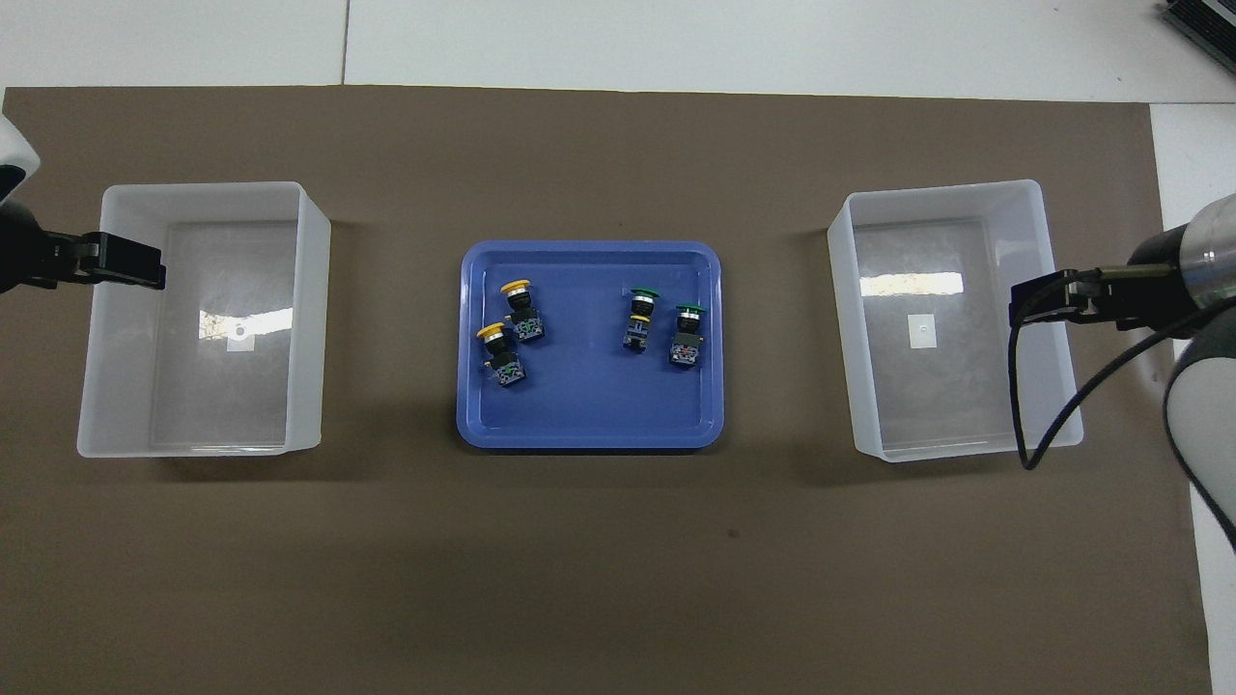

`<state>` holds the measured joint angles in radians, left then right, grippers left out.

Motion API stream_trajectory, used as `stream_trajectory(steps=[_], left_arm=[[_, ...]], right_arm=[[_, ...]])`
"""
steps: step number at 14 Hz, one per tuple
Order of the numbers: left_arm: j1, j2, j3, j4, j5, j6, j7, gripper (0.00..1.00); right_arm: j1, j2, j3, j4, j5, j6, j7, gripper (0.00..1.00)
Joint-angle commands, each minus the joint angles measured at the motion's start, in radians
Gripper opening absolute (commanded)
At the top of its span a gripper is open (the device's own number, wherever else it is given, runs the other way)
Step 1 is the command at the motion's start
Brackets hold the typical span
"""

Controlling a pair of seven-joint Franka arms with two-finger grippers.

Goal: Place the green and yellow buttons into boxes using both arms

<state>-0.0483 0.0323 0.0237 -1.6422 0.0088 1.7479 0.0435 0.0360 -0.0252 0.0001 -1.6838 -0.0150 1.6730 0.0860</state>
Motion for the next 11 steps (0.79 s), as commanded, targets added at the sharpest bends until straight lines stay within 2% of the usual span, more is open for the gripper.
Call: stream_trajectory(steps=[1,11], left_arm=[[-0.002,0.000,-0.001,0.004,0.007,-0.005,0.006,1.00],[-0.010,-0.005,-0.005,-0.013,0.003,0.002,0.001,1.00]], right_arm=[[-0.004,-0.012,-0.002,-0.011,0.027,-0.004,-0.029,1.00],[-0.004,-0.012,-0.003,-0.011,0.027,-0.004,-0.029,1.00]])
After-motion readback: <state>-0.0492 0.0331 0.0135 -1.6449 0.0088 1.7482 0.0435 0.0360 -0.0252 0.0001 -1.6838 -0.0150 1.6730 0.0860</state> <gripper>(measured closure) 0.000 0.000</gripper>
